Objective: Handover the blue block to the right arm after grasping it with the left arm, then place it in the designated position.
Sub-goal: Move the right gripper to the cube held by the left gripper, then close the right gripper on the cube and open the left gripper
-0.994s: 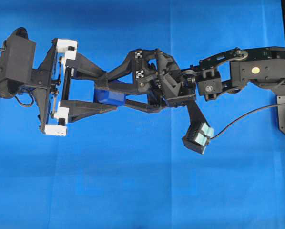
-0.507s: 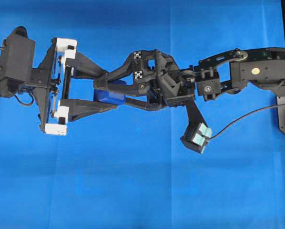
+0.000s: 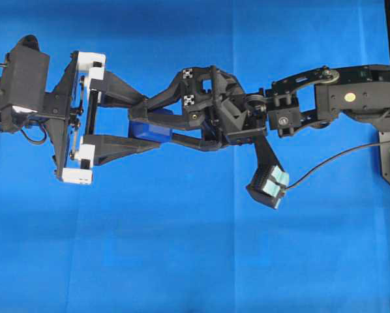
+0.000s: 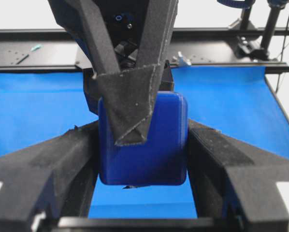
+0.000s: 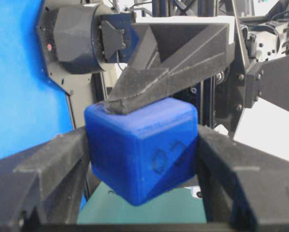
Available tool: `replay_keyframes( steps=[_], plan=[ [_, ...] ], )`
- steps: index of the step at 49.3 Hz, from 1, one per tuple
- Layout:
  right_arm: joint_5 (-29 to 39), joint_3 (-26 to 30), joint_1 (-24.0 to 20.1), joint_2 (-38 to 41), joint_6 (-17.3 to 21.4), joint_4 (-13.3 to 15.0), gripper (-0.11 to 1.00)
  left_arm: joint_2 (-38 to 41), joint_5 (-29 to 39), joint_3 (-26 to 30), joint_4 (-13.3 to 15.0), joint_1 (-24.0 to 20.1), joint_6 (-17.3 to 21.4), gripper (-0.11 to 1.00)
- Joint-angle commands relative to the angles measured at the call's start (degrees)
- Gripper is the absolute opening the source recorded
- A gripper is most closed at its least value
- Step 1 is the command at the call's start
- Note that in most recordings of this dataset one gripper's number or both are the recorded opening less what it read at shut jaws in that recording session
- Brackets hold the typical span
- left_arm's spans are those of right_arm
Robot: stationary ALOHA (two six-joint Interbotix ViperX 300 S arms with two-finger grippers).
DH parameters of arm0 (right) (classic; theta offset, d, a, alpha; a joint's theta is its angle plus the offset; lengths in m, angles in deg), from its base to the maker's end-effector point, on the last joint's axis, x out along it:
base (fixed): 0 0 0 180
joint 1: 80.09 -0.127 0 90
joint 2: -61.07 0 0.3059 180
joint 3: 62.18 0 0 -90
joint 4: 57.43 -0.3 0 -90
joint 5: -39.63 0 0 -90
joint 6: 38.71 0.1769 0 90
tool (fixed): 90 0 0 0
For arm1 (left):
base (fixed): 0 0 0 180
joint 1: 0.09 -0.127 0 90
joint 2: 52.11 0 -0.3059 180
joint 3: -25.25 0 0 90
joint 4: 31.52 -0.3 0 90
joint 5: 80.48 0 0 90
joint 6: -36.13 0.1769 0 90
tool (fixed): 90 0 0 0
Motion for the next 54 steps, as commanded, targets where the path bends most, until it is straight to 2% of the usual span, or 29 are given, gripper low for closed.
replay_keyframes(
  steps=[1, 16, 22, 26, 54],
  plan=[
    [0.0, 1.14, 0.18, -0.97, 0.53, -0.18, 0.55, -0.79, -0.26, 0.7, -0.09, 0.09, 0.18, 0.46],
    [0.7, 1.14, 0.18, -0.97, 1.67, -0.18, 0.55, -0.79, -0.53, 0.7, -0.09, 0.09, 0.09, 0.49],
    [0.88, 1.14, 0.18, -0.88, 1.67, -0.18, 0.55, -0.79, -0.62, 0.7, -0.09, 0.09, 0.09, 0.81],
    [1.05, 1.05, 0.18, -0.88, 1.67, -0.18, 0.55, -0.79, -0.7, 0.7, -0.09, 0.09, 0.09, 0.93],
    [0.97, -0.7, -0.18, -2.99, 1.76, -0.18, 0.55, -0.88, -0.7, 0.7, -0.09, 0.09, 0.0, 0.93]
  ],
)
